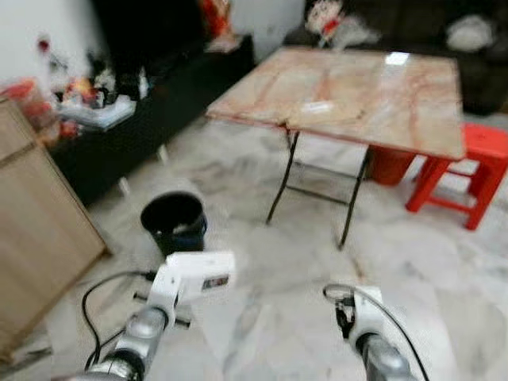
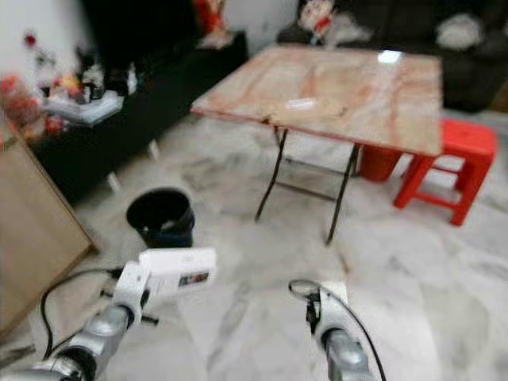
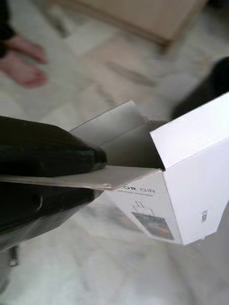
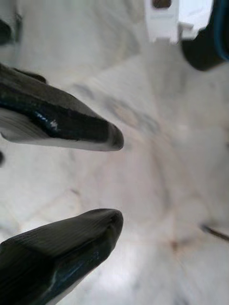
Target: Picking trash to rubbish bin
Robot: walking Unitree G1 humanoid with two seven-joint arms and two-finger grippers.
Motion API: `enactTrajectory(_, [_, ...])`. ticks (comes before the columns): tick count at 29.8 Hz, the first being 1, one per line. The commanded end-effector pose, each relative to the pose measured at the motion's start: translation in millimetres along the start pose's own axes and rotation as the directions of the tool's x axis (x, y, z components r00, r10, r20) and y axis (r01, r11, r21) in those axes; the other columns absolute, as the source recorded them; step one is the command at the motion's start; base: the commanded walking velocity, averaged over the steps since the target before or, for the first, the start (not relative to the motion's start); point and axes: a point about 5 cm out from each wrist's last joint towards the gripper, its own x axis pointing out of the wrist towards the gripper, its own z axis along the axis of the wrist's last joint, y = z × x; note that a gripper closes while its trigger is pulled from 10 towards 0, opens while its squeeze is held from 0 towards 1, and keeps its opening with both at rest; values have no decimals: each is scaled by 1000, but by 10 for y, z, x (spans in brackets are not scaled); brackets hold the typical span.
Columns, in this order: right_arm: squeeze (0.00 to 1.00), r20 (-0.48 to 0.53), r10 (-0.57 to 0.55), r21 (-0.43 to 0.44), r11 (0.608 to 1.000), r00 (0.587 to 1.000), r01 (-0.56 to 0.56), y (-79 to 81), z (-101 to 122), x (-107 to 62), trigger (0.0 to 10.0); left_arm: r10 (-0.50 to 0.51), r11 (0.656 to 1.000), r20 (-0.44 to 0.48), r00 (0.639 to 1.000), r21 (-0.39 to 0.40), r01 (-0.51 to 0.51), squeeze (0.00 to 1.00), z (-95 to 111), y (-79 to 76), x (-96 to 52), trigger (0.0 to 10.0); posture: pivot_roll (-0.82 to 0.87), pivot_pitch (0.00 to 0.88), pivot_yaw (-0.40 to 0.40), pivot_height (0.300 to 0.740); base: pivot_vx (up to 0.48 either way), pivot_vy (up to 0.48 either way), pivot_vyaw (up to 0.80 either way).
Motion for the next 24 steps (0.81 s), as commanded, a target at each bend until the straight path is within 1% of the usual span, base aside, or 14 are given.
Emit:
enactTrajectory(1, [0, -38, -5, 25, 1000, 999, 6, -2, -88, -19, 10000, 10, 1000, 3, 1000, -16, -10, 0, 50, -14, 17, 10000, 155, 26, 17, 740, 259, 0, 0])
enactTrajectory(4, [0, -40, -3, 36, 999, 999, 5, 10, -98, -21, 10000, 13, 999, -3, 1000, -39, -13, 0, 29, -33, 14, 10000, 154, 27, 17, 740, 254, 0, 0])
enactTrajectory(7, [0, -38, 2, 32, 999, 999, -1, 32, -92, -17, 10000, 6, 999, -7, 1000, -41, -7, 0, 16, -70, 13, 10000, 156, 24, 20, 740, 250, 0, 0])
enactTrajectory(10, [0, -29, 28, 8, 1000, 999, -28, 86, -60, -4, 10000, -4, 999, -8, 1000, -38, 3, 0, 20, -111, 17, 10000, 160, 23, 21, 740, 249, 0, 0])
enactTrajectory(14, [0, -18, 54, -22, 998, 998, -55, 142, -36, 4, 10000, -4, 999, -8, 1000, -41, 3, 0, 24, -117, 19, 10000, 166, 21, 21, 740, 247, 0, 0])
enactTrajectory(15, [0, -16, 66, -43, 997, 998, -66, 167, -32, 6, 10000, -2, 999, -8, 1000, -44, 2, 0, 26, -117, 19, 10000, 168, 21, 21, 740, 240, 0, 800])
enactTrajectory(17, [0, -14, 80, -54, 995, 997, -81, 199, -27, 8, 10000, -1, 999, -6, 1000, -43, 1, 0, 33, -119, 21, 10000, 168, 19, 24, 740, 0, 0, 800])
enactTrajectory(24, [0, -15, 92, -51, 994, 996, -93, 236, -29, 10, 10000, 2, 999, -2, 1000, -41, -2, 0, 42, -115, 23, 10000, 169, 8, 32, 740, 34, 0, 800])
